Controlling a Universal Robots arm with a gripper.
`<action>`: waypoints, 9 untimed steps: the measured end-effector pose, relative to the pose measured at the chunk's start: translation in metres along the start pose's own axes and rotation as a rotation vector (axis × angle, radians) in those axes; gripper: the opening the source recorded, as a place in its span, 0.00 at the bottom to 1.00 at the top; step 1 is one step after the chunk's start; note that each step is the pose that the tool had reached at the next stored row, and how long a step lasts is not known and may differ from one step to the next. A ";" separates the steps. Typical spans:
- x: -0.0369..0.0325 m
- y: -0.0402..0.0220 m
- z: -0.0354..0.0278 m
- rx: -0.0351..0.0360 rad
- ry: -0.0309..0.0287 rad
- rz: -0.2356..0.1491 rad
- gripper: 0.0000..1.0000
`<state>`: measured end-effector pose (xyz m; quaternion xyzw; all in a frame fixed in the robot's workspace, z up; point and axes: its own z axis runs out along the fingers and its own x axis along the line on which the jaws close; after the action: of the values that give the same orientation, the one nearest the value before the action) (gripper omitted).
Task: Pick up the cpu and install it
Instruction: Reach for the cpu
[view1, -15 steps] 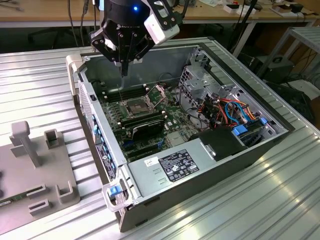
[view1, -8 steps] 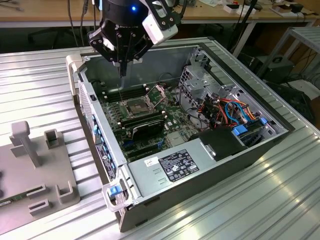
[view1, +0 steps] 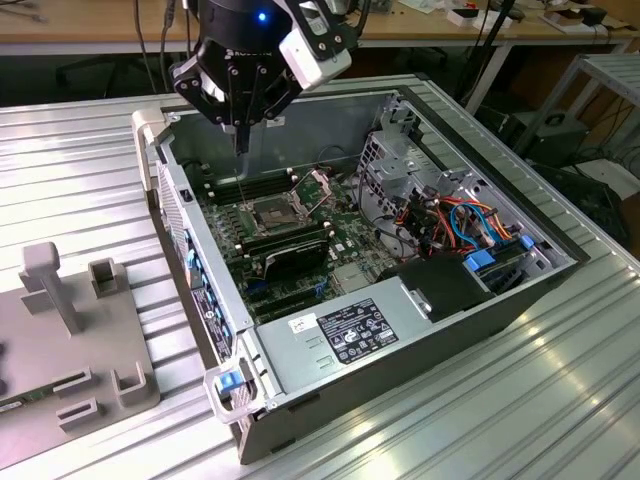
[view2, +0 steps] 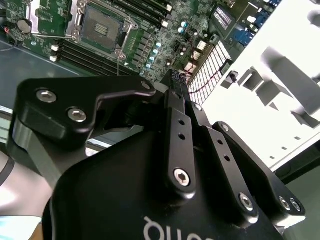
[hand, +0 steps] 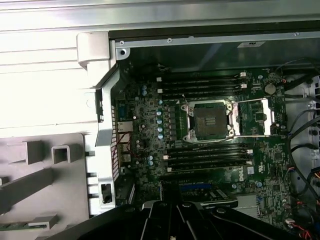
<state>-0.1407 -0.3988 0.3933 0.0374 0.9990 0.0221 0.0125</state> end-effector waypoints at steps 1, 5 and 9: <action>0.0009 -0.0001 0.0000 0.0000 0.0000 0.000 0.11; 0.0032 -0.0002 -0.0001 0.0000 0.0000 0.000 0.11; 0.0060 -0.0004 -0.0002 0.0000 0.0000 0.000 0.11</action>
<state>-0.1467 -0.3988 0.3933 0.0374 0.9990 0.0221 0.0125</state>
